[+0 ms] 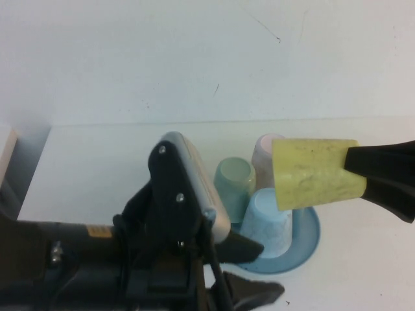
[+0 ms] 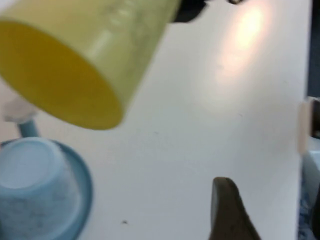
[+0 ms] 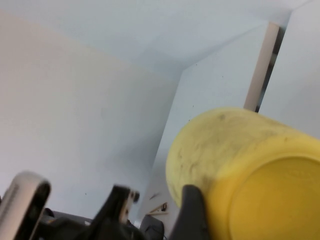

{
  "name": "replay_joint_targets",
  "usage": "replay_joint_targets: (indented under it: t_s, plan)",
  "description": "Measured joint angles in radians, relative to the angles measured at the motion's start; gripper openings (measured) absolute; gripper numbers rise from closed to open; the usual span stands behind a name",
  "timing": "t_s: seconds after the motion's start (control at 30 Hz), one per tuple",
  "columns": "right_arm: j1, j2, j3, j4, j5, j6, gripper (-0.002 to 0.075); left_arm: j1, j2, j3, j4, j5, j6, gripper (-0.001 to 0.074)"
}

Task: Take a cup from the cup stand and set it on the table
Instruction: Hand over the cup

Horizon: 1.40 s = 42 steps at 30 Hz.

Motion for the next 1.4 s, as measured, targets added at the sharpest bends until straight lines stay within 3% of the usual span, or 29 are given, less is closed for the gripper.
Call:
replay_joint_targets:
  t_s: [0.2,0.33,0.43,0.6,0.73,0.83,0.9,1.07,1.13,1.2,1.4]
  plan:
    - [0.000,0.000,0.000,0.000,0.000,0.000,0.0542,0.102,0.002,-0.021,0.005,0.387,0.019,0.0278]
    - [0.000,0.000,0.000,0.000,0.000,0.000,0.0542,0.261,-0.003,-0.026,0.004,0.619,0.021,0.0231]
    - [0.000,0.000,0.000,0.000,0.000,0.000,0.0542,0.378,-0.008,-0.026,-0.069,0.647,0.071,0.0175]
    - [0.000,0.000,0.000,0.000,0.000,0.000,0.0542,0.572,0.013,0.006,-0.431,0.651,0.126,0.0072]
    - [0.000,0.000,0.000,0.000,0.000,0.000,0.0542,0.643,0.081,0.058,-0.558,0.641,0.119,0.0050]
    - [0.000,0.000,0.000,0.000,0.000,0.000,0.0542,0.645,0.150,0.088,-0.572,0.623,0.138,0.0076]
    - [0.000,0.000,0.000,0.000,0.000,0.000,0.0542,0.630,0.184,0.095,-0.572,0.616,0.195,0.0139]
    - [0.000,0.000,0.000,0.000,0.000,0.019,0.0542,0.546,0.201,0.095,-0.576,0.614,0.434,0.0429]
    - [0.000,0.000,0.000,0.000,0.000,0.023,0.0542,0.506,0.201,0.095,-0.576,0.614,0.490,0.0501]
    - [0.000,0.000,0.000,0.000,0.000,0.025,0.0542,0.464,0.201,0.095,-0.576,0.596,0.517,0.0524]
    - [0.000,0.000,0.000,0.000,0.000,0.025,0.0542,0.349,0.201,0.095,-0.576,0.518,0.640,0.0497]
